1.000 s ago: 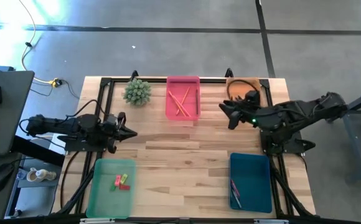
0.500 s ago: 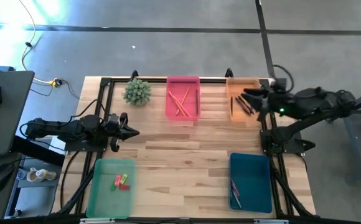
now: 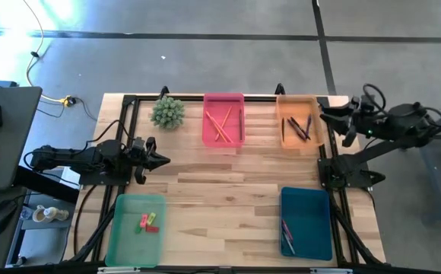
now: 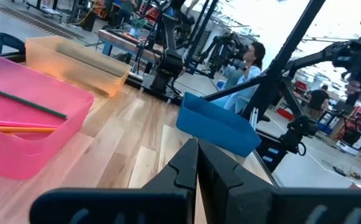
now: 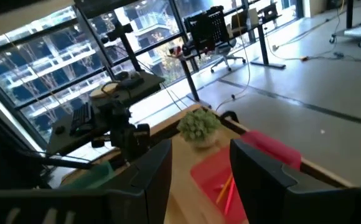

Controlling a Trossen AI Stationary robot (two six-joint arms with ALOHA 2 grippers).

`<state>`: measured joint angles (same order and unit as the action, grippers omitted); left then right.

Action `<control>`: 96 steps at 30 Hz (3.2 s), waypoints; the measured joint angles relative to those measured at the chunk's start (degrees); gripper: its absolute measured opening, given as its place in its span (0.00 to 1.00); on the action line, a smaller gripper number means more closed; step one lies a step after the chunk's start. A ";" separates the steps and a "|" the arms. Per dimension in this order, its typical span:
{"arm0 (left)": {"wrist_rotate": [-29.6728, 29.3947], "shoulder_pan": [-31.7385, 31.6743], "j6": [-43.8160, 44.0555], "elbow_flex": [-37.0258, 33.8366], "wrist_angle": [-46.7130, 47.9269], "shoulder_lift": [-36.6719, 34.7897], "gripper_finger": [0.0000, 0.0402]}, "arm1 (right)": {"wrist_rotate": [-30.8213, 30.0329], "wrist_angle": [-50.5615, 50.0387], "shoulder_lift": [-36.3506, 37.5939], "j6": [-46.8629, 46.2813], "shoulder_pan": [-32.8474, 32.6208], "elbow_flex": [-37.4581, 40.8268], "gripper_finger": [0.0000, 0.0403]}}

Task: Sort crayons/erasers/pens/pencils in bins
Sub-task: Return to Home Position

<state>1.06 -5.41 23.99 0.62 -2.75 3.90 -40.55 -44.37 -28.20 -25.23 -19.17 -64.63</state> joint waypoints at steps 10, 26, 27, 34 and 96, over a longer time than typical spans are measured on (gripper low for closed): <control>-0.24 0.02 -0.13 0.04 1.74 0.00 0.00 | 0.55 5.42 14.79 -2.22 0.01 20.00 0.38; -0.24 0.04 -0.15 0.04 1.70 0.00 0.00 | 4.52 26.04 20.43 1.32 0.01 43.29 0.38; -0.24 0.04 -0.13 0.04 1.69 0.00 0.00 | 5.84 26.82 20.43 1.33 -0.01 43.89 0.38; -0.24 0.04 -0.14 0.04 1.70 0.00 0.00 | 14.44 39.58 20.38 8.66 0.01 49.45 0.38; -0.22 0.04 -0.13 0.04 1.65 0.00 0.00 | 17.62 42.70 27.90 22.70 18.81 60.29 0.38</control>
<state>0.84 -5.37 23.86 0.67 -1.10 3.90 -22.94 -1.67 -0.30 -2.52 -0.36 -4.34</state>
